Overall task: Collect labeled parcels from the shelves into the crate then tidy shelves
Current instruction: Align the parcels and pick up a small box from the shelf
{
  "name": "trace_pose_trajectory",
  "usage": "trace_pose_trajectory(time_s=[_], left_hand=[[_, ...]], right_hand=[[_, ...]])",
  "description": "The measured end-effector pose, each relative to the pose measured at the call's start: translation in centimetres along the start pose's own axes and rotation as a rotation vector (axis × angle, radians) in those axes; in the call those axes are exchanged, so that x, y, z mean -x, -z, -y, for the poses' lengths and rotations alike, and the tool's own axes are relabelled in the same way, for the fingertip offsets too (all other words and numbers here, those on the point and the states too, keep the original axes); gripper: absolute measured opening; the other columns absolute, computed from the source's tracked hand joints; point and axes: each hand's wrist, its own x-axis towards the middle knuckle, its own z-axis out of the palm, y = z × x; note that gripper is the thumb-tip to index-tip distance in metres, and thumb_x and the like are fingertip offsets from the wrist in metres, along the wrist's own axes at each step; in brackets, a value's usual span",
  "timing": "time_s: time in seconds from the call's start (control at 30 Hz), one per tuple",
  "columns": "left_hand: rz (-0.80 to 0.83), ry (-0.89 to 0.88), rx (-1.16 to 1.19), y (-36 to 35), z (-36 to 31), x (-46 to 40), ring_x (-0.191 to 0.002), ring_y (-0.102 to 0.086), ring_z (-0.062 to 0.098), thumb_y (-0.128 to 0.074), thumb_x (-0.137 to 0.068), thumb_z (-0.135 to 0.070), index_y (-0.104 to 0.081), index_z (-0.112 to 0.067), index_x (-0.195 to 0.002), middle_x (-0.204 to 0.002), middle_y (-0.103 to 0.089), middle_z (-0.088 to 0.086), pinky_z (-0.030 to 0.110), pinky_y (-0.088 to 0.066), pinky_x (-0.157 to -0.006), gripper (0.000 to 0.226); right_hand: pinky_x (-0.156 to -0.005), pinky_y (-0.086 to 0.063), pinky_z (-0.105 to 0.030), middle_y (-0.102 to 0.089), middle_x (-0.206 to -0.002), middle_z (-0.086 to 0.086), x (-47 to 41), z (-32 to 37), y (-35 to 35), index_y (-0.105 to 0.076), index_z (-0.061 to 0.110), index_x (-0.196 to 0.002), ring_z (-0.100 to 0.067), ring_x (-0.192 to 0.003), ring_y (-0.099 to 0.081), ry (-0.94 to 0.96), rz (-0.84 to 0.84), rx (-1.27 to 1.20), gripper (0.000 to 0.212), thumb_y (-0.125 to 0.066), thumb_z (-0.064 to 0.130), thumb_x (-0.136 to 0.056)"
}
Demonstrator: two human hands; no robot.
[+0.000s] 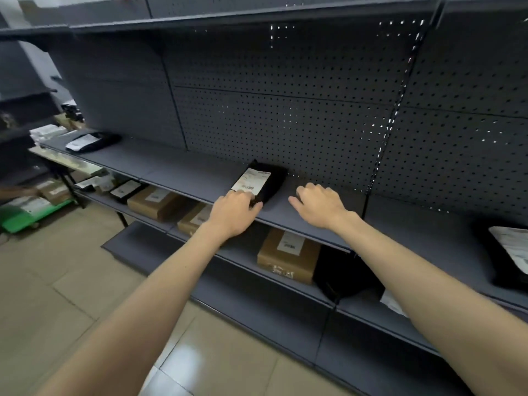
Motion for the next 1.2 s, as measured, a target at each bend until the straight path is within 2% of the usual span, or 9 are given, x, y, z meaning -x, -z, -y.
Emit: trace_pose_trajectory(time_s=[0.23,0.43,0.57,0.73,0.97,1.03,1.2], left_hand=[[0.214,0.038,0.051,-8.3,1.8,-0.4,-0.125,-0.054,0.031,-0.043,-0.103,-0.048,-0.057,-0.015,-0.137,-0.136,-0.060,0.010,0.042,-0.044,-0.099,0.049],[0.349,0.011,0.028,-14.2,3.5,-2.5,-0.119,-0.057,0.032,-0.044,-0.102,-0.047,-0.059,-0.014,-0.134,-0.130,-0.062,0.011,0.044,-0.049,-0.096,0.047],[0.444,-0.053,-0.002,-17.3,3.9,-3.7,-0.116,-0.057,0.033,-0.046,-0.102,-0.043,-0.062,-0.012,-0.127,-0.123,-0.063,0.013,0.044,-0.048,-0.096,0.042],[0.497,-0.111,-0.031,-21.6,4.5,-5.9,-0.114,-0.057,0.034,-0.046,-0.102,-0.041,-0.064,-0.011,-0.121,-0.118,-0.063,0.013,0.044,-0.047,-0.094,0.040],[0.578,-0.211,-0.043,-28.8,7.2,-8.6,-0.113,-0.057,0.035,-0.043,-0.103,-0.042,-0.061,-0.009,-0.125,-0.120,-0.061,0.015,0.043,-0.048,-0.087,0.043],[0.573,-0.248,-0.052,-31.2,8.5,-9.3,-0.113,-0.057,0.034,-0.044,-0.103,-0.043,-0.059,-0.010,-0.127,-0.121,-0.061,0.014,0.043,-0.049,-0.087,0.044],[0.569,-0.161,0.054,-36.0,11.6,-9.8,-0.110,-0.059,0.037,-0.046,-0.102,-0.047,-0.059,-0.009,-0.128,-0.120,-0.060,0.016,0.045,-0.051,-0.088,0.047]], right_hand=[[-0.086,-0.043,-0.042,-0.060,-0.117,-0.014,-0.1,0.6,-9.8,-0.060,0.008,-0.112,-0.034,-0.108,-0.058,-0.059,0.124,-0.126,0.041,-0.036,0.040,-0.104],[-0.092,-0.043,-0.042,-0.058,-0.129,-0.017,-0.8,0.3,-16.9,-0.059,0.007,-0.124,-0.036,-0.117,-0.056,-0.131,0.250,-0.171,0.045,-0.035,0.040,-0.103],[-0.089,-0.044,-0.044,-0.061,-0.120,-0.018,-0.4,-1.3,-20.2,-0.060,0.007,-0.118,-0.038,-0.111,-0.057,-0.223,0.313,-0.192,0.044,-0.034,0.039,-0.104],[-0.088,-0.042,-0.044,-0.059,-0.117,-0.017,-0.1,-2.3,-23.7,-0.059,0.006,-0.114,-0.038,-0.109,-0.055,-0.382,0.357,-0.238,0.041,-0.036,0.038,-0.104],[-0.094,-0.042,-0.046,-0.056,-0.118,-0.018,-0.9,-1.9,-29.8,-0.059,0.006,-0.116,-0.038,-0.114,-0.051,-0.577,0.419,-0.266,0.043,-0.037,0.040,-0.103],[-0.093,-0.043,-0.045,-0.055,-0.119,-0.016,-0.9,-2.1,-32.3,-0.060,0.008,-0.118,-0.038,-0.114,-0.051,-0.627,0.393,-0.252,0.042,-0.038,0.040,-0.103],[-0.086,-0.045,-0.042,-0.053,-0.123,-0.018,0.0,-2.4,-37.4,-0.050,0.005,-0.129,-0.039,-0.114,-0.052,-0.769,0.351,-0.254,0.043,-0.042,0.038,-0.103]])
